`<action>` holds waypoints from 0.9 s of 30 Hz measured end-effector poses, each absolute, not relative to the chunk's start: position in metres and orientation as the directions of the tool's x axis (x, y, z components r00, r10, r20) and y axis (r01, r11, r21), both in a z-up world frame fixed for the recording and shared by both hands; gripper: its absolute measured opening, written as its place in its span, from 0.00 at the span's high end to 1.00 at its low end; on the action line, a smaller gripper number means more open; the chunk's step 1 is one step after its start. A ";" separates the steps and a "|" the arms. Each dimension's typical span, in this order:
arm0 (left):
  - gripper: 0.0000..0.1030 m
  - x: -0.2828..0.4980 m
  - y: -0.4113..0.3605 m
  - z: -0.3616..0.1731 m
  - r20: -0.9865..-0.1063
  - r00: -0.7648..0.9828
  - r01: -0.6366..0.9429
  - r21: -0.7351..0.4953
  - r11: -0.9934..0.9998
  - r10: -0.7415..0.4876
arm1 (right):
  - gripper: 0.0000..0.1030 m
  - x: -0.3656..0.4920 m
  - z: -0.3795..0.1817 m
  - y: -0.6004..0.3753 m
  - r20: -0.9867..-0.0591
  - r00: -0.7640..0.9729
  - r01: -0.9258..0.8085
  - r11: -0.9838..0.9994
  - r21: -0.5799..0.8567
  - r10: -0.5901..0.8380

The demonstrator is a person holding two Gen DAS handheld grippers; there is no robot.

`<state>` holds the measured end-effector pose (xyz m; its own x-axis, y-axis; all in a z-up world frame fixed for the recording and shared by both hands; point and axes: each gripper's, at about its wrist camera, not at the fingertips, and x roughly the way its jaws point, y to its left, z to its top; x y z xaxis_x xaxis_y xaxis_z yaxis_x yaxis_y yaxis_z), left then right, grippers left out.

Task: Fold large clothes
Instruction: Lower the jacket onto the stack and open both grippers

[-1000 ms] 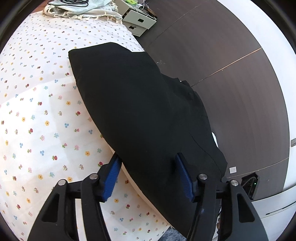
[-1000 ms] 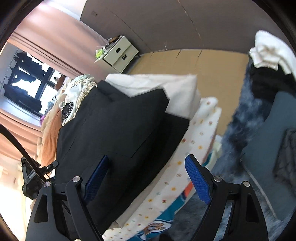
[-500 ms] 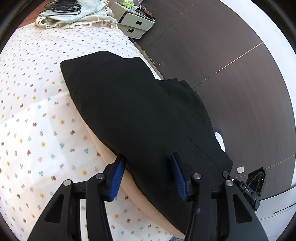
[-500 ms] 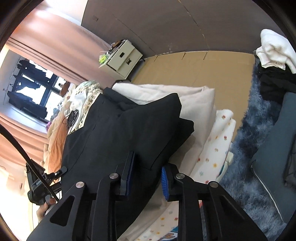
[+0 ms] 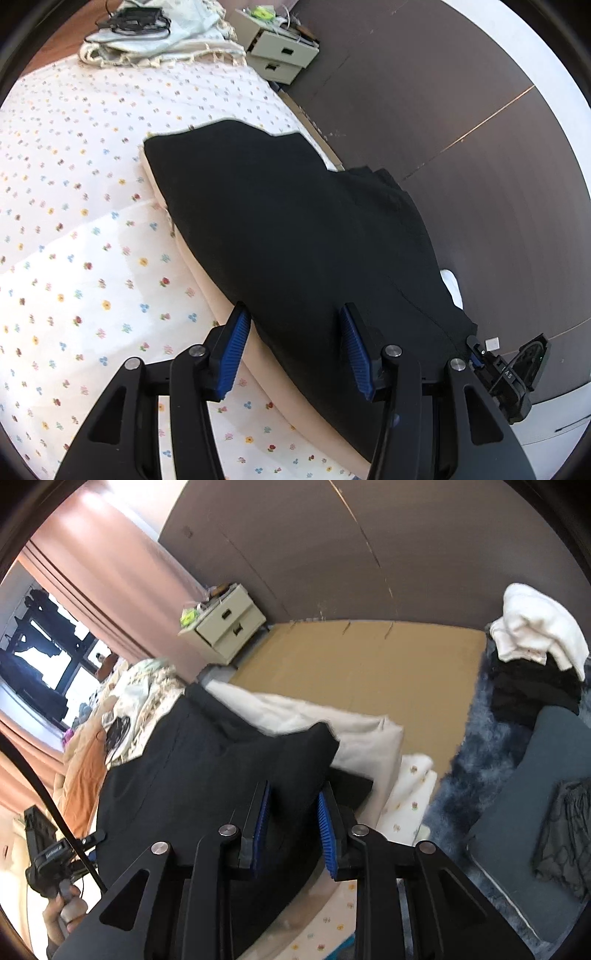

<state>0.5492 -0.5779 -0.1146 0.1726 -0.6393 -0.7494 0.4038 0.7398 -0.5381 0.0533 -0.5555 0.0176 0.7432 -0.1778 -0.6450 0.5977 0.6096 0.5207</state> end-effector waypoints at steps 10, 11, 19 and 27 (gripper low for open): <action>0.51 0.554 -0.592 -0.118 -0.745 0.193 0.440 -0.515 0.735 -0.638 | 0.96 0.057 -0.015 -0.556 -0.674 0.705 0.663 0.542 0.517 -0.219; 0.51 0.554 -0.592 -0.118 -0.747 0.196 0.442 -0.511 0.737 -0.635 | 0.95 0.057 -0.013 -0.554 -0.670 0.709 0.658 0.551 0.514 -0.222; 0.51 0.549 -0.576 -0.112 -0.744 0.181 0.433 -0.526 0.731 -0.643 | 0.87 0.048 0.010 -0.537 -0.697 0.682 0.667 0.579 0.470 -0.221; 0.43 0.515 -0.552 -0.079 -0.746 0.175 0.508 -0.491 0.708 -0.643 | 0.10 0.028 0.043 -0.500 -0.699 0.671 0.659 0.632 0.407 -0.249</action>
